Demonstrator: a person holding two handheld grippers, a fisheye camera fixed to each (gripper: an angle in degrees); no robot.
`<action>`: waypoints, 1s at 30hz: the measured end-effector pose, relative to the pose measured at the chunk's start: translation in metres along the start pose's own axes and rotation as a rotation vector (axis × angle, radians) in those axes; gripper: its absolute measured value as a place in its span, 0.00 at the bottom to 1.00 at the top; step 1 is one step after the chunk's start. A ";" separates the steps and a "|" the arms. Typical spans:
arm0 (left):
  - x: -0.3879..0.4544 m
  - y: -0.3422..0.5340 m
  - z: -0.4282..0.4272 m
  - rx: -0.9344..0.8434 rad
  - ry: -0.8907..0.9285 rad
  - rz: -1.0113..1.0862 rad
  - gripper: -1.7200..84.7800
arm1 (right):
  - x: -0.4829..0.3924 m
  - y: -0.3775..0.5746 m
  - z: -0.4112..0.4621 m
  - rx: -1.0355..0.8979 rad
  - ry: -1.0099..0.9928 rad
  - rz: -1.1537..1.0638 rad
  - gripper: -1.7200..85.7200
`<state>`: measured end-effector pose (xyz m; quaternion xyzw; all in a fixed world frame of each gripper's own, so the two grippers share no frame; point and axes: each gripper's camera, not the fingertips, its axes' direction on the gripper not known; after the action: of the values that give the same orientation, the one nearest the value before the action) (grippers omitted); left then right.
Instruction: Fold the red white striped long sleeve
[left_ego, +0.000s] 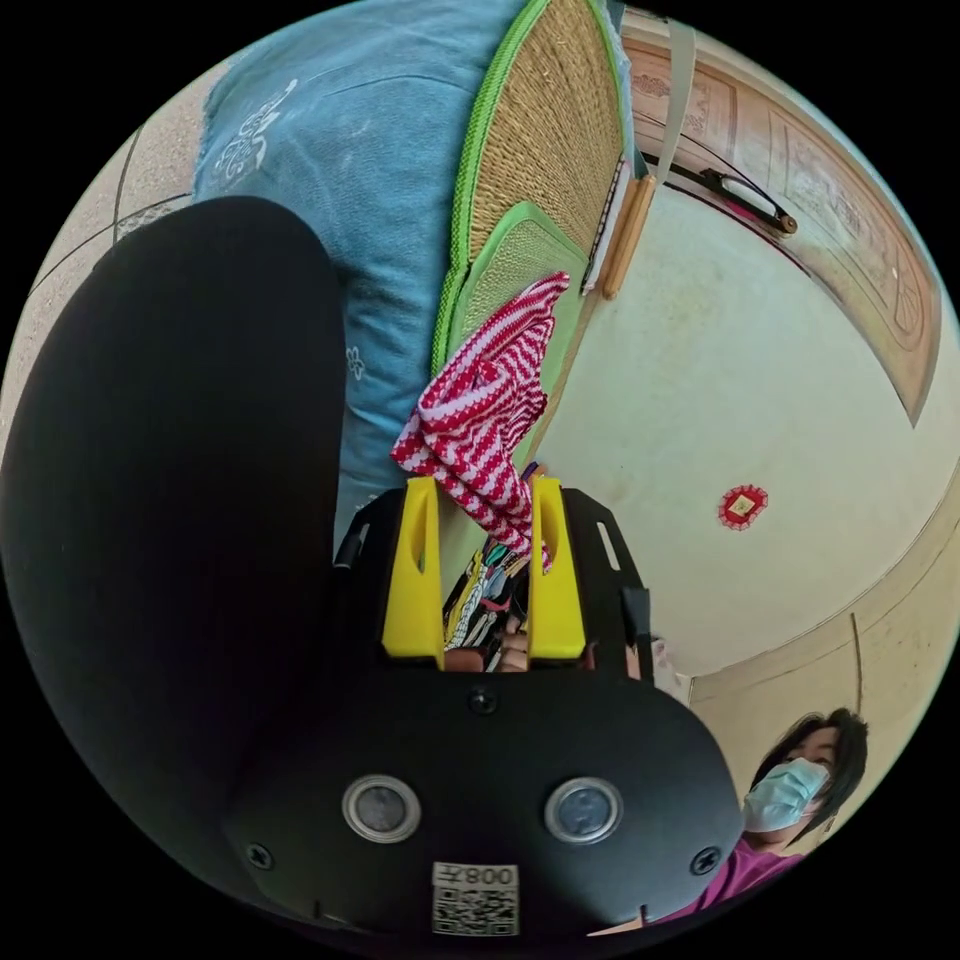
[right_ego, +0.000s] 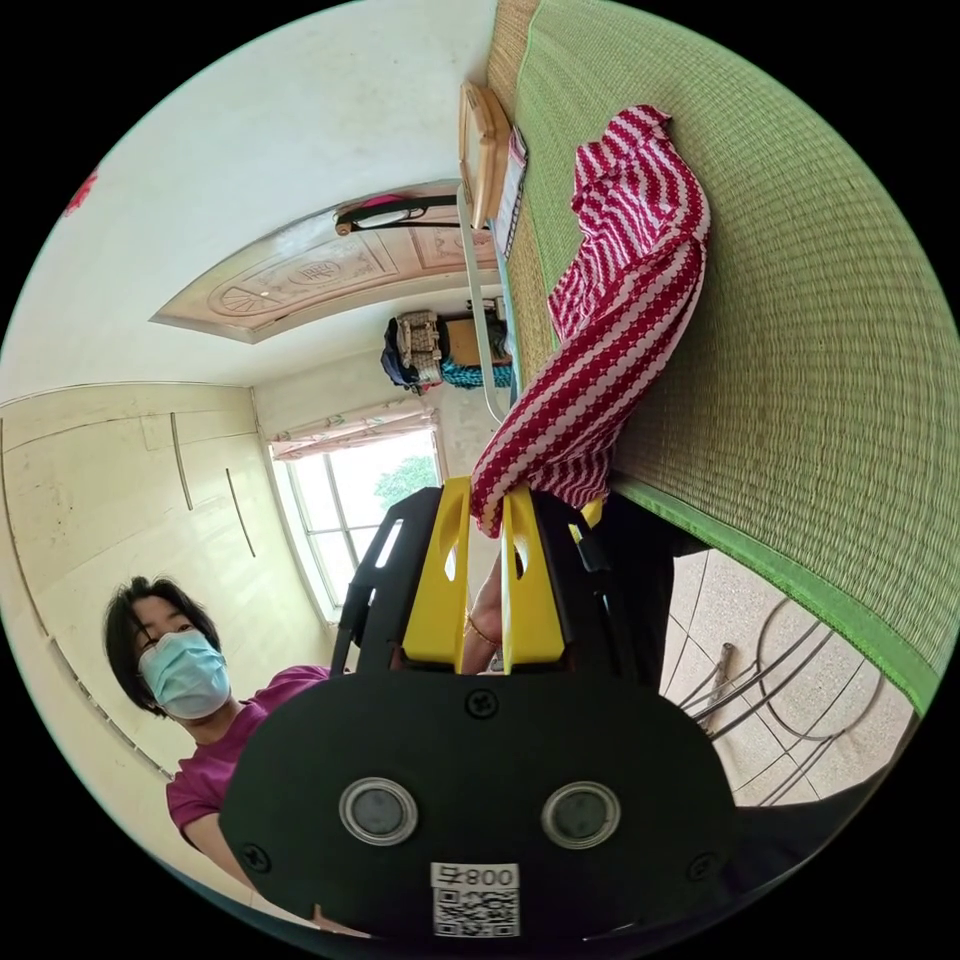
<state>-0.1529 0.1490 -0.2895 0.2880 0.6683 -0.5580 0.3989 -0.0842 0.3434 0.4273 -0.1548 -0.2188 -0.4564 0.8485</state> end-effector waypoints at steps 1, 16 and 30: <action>0.001 -0.002 -0.001 0.008 -0.009 0.003 0.17 | 0.001 0.000 -0.001 0.001 0.000 -0.001 0.08; 0.018 0.007 0.004 0.002 0.003 0.085 0.06 | 0.039 0.008 -0.026 0.018 0.011 0.014 0.07; 0.074 0.048 0.028 -0.107 0.076 0.266 0.06 | 0.083 0.051 -0.065 0.017 -0.020 -0.042 0.04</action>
<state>-0.1456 0.1275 -0.3796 0.3733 0.6676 -0.4526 0.4584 0.0141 0.2815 0.4111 -0.1475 -0.2342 -0.4707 0.8377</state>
